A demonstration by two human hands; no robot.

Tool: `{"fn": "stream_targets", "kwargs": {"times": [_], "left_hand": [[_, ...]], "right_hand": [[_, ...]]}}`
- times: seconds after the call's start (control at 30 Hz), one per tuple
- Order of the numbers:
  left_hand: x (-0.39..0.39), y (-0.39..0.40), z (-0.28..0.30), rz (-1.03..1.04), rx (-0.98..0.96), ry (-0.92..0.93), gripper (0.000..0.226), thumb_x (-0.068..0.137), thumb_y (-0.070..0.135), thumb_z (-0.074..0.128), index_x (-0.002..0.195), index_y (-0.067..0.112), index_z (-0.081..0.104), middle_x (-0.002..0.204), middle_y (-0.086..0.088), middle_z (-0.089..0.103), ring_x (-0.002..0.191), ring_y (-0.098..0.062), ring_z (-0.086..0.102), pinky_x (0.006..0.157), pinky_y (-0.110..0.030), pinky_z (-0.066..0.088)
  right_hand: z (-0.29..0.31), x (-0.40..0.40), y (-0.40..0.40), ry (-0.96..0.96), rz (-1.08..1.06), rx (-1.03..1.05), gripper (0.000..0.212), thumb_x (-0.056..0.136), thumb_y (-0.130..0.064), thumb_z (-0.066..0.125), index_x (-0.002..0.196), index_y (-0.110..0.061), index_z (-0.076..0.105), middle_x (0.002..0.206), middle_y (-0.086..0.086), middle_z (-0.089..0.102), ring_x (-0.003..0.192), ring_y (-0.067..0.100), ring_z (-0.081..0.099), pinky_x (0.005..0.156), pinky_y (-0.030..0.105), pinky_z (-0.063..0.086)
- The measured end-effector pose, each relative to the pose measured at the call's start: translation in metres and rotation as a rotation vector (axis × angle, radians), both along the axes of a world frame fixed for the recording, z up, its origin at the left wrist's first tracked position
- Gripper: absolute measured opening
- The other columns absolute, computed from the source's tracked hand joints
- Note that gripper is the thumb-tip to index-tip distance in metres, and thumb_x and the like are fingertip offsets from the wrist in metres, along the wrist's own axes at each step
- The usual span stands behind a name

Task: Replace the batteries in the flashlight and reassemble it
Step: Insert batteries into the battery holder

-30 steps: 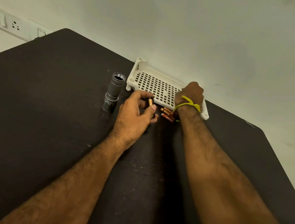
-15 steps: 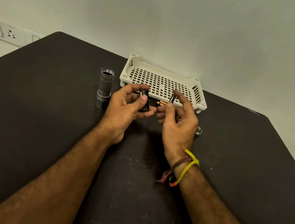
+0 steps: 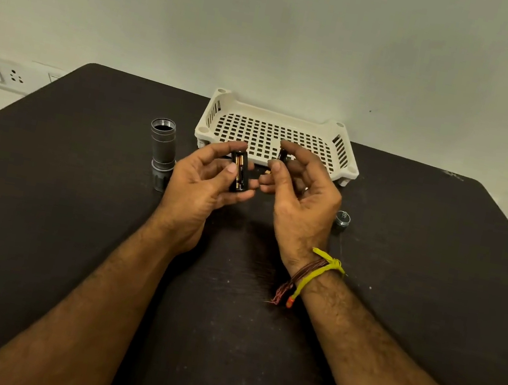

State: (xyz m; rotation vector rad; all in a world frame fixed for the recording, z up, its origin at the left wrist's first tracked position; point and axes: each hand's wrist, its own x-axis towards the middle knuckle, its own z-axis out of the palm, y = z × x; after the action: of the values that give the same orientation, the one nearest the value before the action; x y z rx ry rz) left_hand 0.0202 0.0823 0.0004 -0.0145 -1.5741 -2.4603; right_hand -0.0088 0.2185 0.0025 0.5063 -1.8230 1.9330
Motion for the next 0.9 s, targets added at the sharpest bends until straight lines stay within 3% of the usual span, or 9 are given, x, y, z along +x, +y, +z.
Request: {"fn": "stream_targets", "kwargs": {"times": [0.1,0.27,0.47,0.63,0.77,0.9], "left_hand": [[-0.0003,0.0004,-0.0015,0.027,-0.011,0.008,0.032,0.098,0.0,0.053,0.128,0.008,0.059,0.118,-0.017,0.07,0.102,-0.029,0.072,0.076,-0.033,0.061],[-0.0009,0.0017,-0.0017,0.073,-0.026,0.001,0.037,0.098,-0.008,0.047,0.127,0.012,0.06,0.123,-0.019,0.066,0.106,-0.029,0.071,0.081,-0.036,0.06],[0.0011,0.0038,0.0014,0.14,-0.03,-0.025,0.038,0.096,-0.008,0.052,0.13,0.009,0.057,0.116,-0.014,0.069,0.103,-0.023,0.072,0.082,-0.038,0.061],[0.0017,0.0058,0.0033,0.157,-0.056,-0.048,0.038,0.094,-0.006,0.057,0.131,0.005,0.057,0.121,-0.017,0.067,0.104,-0.022,0.071,0.087,-0.04,0.06],[0.0023,0.0056,0.0031,0.125,-0.079,-0.052,0.038,0.093,-0.005,0.058,0.13,0.006,0.059,0.119,-0.019,0.068,0.109,-0.027,0.069,0.087,-0.042,0.06],[0.0026,0.0056,0.0024,0.083,-0.114,-0.045,0.037,0.091,-0.005,0.062,0.126,0.007,0.063,0.11,-0.014,0.073,0.102,-0.023,0.072,0.079,-0.035,0.062]], "right_hand": [[0.0008,0.0009,0.0006,-0.007,0.007,-0.01,0.029,0.091,-0.001,0.068,0.114,-0.019,0.065,0.093,0.01,0.075,0.07,0.019,0.077,0.066,0.028,0.062],[-0.0028,-0.0016,-0.0007,-0.01,-0.055,0.195,0.023,0.086,-0.001,0.073,0.106,-0.013,0.072,0.094,-0.008,0.074,0.087,0.002,0.073,0.08,0.02,0.059],[-0.0031,-0.0004,-0.0002,0.085,-0.099,0.284,0.015,0.086,-0.01,0.076,0.097,-0.02,0.075,0.092,-0.007,0.072,0.083,0.008,0.068,0.073,0.022,0.056],[-0.004,-0.0005,-0.0011,0.054,-0.059,0.235,0.018,0.084,-0.01,0.078,0.097,-0.021,0.071,0.087,-0.007,0.072,0.079,0.009,0.069,0.073,0.023,0.058],[-0.0022,-0.0001,-0.0001,0.056,-0.06,0.176,0.019,0.086,-0.007,0.076,0.101,-0.018,0.074,0.09,-0.011,0.074,0.088,0.006,0.072,0.081,0.026,0.059],[-0.0005,0.0015,-0.0009,0.069,-0.094,0.137,0.019,0.084,-0.008,0.078,0.099,-0.017,0.071,0.088,-0.012,0.074,0.086,0.005,0.073,0.078,0.022,0.058]]}}
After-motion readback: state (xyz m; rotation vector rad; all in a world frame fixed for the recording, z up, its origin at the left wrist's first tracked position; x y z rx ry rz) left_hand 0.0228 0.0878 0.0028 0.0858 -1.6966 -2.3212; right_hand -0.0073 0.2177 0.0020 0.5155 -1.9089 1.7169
